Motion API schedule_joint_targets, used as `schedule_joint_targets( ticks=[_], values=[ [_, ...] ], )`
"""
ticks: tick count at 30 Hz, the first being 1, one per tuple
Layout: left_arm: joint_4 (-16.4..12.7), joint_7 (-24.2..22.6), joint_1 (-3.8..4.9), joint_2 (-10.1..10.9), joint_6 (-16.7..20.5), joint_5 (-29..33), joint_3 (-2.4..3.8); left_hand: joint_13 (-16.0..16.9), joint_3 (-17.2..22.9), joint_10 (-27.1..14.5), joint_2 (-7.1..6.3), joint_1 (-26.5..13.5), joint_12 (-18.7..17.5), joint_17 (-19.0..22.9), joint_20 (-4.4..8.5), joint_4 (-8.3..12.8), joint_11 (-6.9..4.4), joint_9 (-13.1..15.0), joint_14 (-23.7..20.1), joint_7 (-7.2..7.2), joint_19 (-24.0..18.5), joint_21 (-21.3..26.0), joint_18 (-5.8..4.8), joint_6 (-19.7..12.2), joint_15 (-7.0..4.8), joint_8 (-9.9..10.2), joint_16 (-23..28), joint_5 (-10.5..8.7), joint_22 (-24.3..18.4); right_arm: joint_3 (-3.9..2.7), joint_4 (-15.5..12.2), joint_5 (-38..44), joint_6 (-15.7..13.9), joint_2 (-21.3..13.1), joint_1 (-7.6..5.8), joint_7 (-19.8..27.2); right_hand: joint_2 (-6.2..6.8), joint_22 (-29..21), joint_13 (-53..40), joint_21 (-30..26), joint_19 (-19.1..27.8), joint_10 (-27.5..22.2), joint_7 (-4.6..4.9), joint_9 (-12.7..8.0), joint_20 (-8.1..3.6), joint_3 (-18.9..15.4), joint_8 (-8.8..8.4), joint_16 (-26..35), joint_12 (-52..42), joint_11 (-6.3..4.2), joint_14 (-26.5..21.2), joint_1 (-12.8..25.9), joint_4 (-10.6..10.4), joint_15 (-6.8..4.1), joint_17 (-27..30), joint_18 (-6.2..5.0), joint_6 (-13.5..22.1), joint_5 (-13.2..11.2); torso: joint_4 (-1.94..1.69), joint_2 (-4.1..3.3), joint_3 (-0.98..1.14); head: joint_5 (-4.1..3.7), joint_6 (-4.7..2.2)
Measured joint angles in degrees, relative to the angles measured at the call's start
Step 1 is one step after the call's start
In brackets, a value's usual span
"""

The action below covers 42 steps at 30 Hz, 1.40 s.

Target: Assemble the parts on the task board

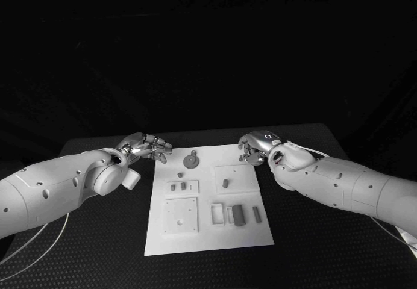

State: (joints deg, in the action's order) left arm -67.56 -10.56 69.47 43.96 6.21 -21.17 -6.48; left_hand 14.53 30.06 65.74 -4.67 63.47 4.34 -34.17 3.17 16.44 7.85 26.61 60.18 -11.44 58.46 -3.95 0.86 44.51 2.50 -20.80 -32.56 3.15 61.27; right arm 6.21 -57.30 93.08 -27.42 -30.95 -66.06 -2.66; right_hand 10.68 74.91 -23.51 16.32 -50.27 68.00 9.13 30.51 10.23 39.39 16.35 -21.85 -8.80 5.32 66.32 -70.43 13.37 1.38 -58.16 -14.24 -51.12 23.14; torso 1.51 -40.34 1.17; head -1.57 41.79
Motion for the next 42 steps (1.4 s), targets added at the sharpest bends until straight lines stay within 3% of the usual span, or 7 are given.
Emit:
schedule_joint_targets(
  ticks=[6,10,16,23,33,37,42],
  values=[
    [0.0,0.0,0.01,-0.1,0.0,0.0,0.0,0.0,0.0,0.0,0.0,0.0,0.0,0.0,0.0,0.0,-0.01,0.0,0.0,0.0,0.0,0.0,0.0,0.0,0.0,0.0,0.0,0.0,-0.1,-0.06,3.7,-0.1,2.8,1.8,-0.38,-0.1,-0.22,0.0,0.3,0.0,0.0,0.0,0.0,-0.2,0.0,0.0,0.0,0.0,0.0,0.0,0.0,0.2,0.0,0.0,0.0,0.0,0.0,0.0,-0.02,-0.01,-0.01,-0.05,-0.13],
    [0.0,0.0,0.01,-0.2,0.0,0.0,0.0,0.0,0.0,0.0,0.0,0.0,0.0,0.0,0.0,0.0,-0.01,0.0,0.0,0.0,0.0,0.0,0.0,0.0,0.0,0.0,0.0,0.0,-0.1,-0.05,6.3,-0.1,5.0,3.1,-0.59,0.6,-2.07,0.0,0.8,0.0,0.8,-0.5,-0.32,-0.3,0.3,0.9,0.0,0.4,0.8,0.52,-0.6,-1.6,1.9,0.63,0.0,0.0,-0.5,0.0,-0.04,-0.01,-0.01,-0.07,-0.21],
    [0.1,0.0,0.01,-0.5,0.0,0.0,0.0,0.0,0.0,0.0,0.0,0.0,0.0,-0.1,0.0,0.0,-0.02,0.0,0.0,0.0,0.0,0.0,0.0,0.0,-0.01,0.0,0.0,0.0,0.0,-0.02,10.3,0.1,7.2,5.3,-1.16,2.2,-2.17,0.0,1.0,0.0,1.0,-0.5,-0.32,-0.3,0.41,1.0,-0.01,0.4,1.1,0.52,-0.6,-1.7,2.1,0.63,0.0,-0.01,-0.5,0.0,-0.07,-0.01,-0.01,-0.03,-0.25],
    [0.2,0.0,0.01,-0.9,0.0,0.0,0.0,0.0,0.0,0.1,0.0,0.0,0.0,-0.1,0.0,0.0,-0.08,0.0,0.0,0.0,0.0,0.0,0.0,0.0,0.0,0.0,0.0,0.0,-0.1,1.4,14.1,0.2,8.2,6.8,-1.2,5.5,-2.17,0.0,-0.3,1.2,1.0,0.4,-1.5,-0.6,0.4,0.7,-0.01,-0.3,-0.1,0.06,-0.9,-1.7,2.8,0.49,-0.8,0.0,-0.1,0.0,-0.14,-0.01,-0.01,0.04,-0.3],
    [0.1,0.0,0.19,-0.8,0.0,0.0,0.0,0.0,0.0,0.1,0.0,0.0,0.0,-0.1,0.0,0.0,-0.08,-0.1,0.0,0.0,0.0,0.0,0.0,0.0,-0.01,0.0,0.0,0.0,-0.1,2.92,15.5,0.3,8.7,7.6,-1.17,8.4,-1.48,0.0,-39.6,18.0,0.4,-8.9,-2.5,-0.3,-1.66,-1.3,0.66,-29.5,-27.7,-3.3,-5.8,-1.1,1.7,-3.05,-12.5,0.0,0.0,0.2,-0.14,-0.07,0.01,0.47,-0.05],
    [0.0,0.0,0.4,-0.8,0.0,0.0,0.0,0.0,0.0,0.1,0.0,0.0,0.0,-0.2,0.0,0.0,-0.09,-0.1,0.0,0.0,0.0,0.0,0.0,0.0,-0.01,0.0,0.0,0.0,-0.1,3.02,16.1,0.3,8.6,8.0,-1.16,9.1,-1.48,0.0,-44.8,25.5,0.8,-10.6,-2.7,0.4,-2.4,-0.9,1.0,-40.7,-37.2,-4.42,-7.3,-1.1,1.4,-4.4,-12.0,-0.01,0.2,0.2,-0.12,-0.1,0.01,0.57,0.03],
    [-0.2,0.0,0.5,-0.8,0.0,0.0,0.01,0.0,0.0,0.1,0.0,0.0,0.0,-0.2,0.0,0.0,-0.09,-0.1,0.0,0.0,0.0,0.0,0.01,0.0,-0.01,0.0,0.0,0.0,-0.1,3.02,16.1,0.2,8.3,8.1,-1.16,9.8,-1.49,0.0,-45.4,29.1,1.1,-11.3,-2.81,0.8,-2.77,-0.8,1.29,-46.7,-41.9,-4.69,-8.3,-1.1,1.2,-5.07,-9.3,0.0,0.3,0.2,-0.12,-0.09,0.01,0.7,0.19]
  ],
)
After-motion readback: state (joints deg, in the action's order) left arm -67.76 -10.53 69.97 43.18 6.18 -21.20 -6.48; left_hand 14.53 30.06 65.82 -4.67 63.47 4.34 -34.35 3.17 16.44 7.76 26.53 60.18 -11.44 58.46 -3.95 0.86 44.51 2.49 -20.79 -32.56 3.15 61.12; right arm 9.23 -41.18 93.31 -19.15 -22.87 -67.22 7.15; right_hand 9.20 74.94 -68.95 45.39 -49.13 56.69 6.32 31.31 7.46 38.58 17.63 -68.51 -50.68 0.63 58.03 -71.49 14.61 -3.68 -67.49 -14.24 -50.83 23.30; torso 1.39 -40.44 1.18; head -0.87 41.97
